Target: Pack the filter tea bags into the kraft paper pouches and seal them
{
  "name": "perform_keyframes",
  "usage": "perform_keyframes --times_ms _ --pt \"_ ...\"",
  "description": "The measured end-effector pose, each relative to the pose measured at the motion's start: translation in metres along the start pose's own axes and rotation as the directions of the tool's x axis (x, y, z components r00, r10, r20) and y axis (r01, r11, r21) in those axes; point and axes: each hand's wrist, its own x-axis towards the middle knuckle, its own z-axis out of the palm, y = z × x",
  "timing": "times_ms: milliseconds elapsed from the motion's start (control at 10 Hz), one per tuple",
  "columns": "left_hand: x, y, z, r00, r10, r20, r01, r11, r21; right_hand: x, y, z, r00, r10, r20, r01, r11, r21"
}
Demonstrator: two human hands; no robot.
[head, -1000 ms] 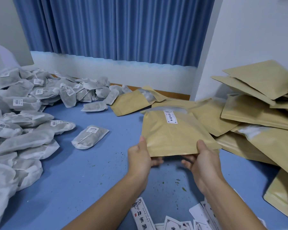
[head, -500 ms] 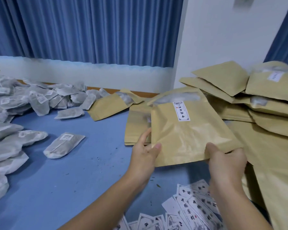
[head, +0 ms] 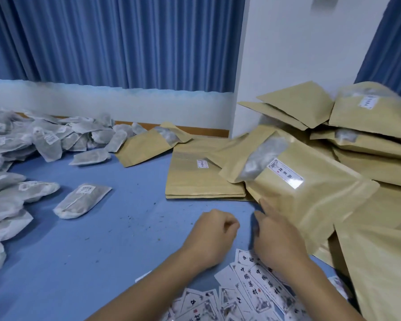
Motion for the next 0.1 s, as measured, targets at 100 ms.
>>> perform_keyframes --times_ms 100 --pt "-0.0391 -0.0043 -0.0266 1.0 -0.003 -0.015 0.002 0.995 -0.098 -0.0096 0.0015 -0.0204 0.964 0.034 -0.263 0.05 0.952 0.302"
